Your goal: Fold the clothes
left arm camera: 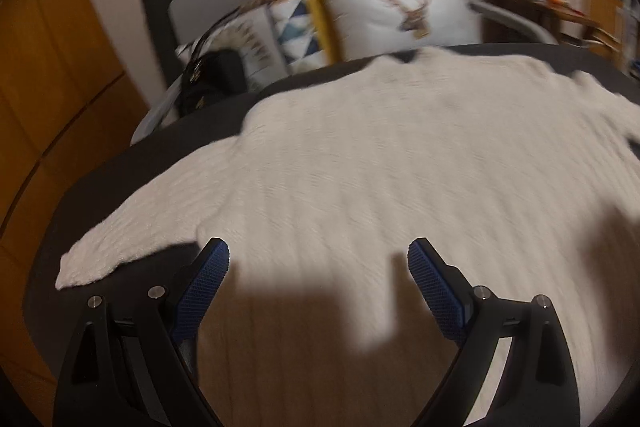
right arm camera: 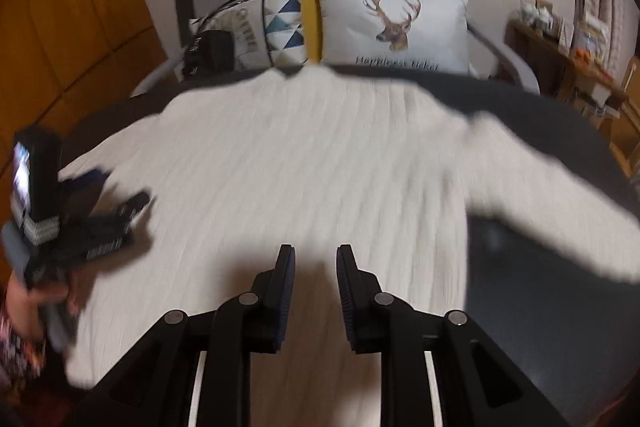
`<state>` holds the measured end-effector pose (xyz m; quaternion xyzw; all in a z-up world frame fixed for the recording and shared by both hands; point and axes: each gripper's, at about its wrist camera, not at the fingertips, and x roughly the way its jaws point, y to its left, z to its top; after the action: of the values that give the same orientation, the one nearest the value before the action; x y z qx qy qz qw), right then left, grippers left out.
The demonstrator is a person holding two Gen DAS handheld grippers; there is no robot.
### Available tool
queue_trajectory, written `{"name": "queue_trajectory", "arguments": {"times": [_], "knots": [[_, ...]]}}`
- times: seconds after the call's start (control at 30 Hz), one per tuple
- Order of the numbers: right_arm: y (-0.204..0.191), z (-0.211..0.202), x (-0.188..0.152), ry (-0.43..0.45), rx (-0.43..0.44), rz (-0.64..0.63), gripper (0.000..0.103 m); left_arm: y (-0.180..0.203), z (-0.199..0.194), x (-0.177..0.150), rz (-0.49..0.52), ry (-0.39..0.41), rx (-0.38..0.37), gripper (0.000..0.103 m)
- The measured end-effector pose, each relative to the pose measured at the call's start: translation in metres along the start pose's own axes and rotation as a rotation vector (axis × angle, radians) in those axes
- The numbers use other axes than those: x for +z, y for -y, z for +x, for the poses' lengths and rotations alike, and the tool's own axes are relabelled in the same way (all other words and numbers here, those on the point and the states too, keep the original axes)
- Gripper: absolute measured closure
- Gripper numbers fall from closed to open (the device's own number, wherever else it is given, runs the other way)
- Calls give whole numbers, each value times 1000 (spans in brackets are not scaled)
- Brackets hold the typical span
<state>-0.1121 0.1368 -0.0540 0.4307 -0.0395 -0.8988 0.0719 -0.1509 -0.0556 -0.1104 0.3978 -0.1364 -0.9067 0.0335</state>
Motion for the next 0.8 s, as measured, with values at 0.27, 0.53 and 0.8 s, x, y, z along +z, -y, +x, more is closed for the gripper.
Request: {"name": "queue_trajectory", "arguments": {"times": [0.27, 0.53, 0.8], "knots": [[-32, 107, 135, -48, 36, -2, 82, -5, 23, -5, -36, -24, -27, 9], [-53, 204, 176, -161, -13, -2, 82, -21, 34, -3, -106, -44, -97, 5], [-67, 216, 161, -10, -127, -132, 82, -25, 36, -5, -133, -50, -114, 2]]}}
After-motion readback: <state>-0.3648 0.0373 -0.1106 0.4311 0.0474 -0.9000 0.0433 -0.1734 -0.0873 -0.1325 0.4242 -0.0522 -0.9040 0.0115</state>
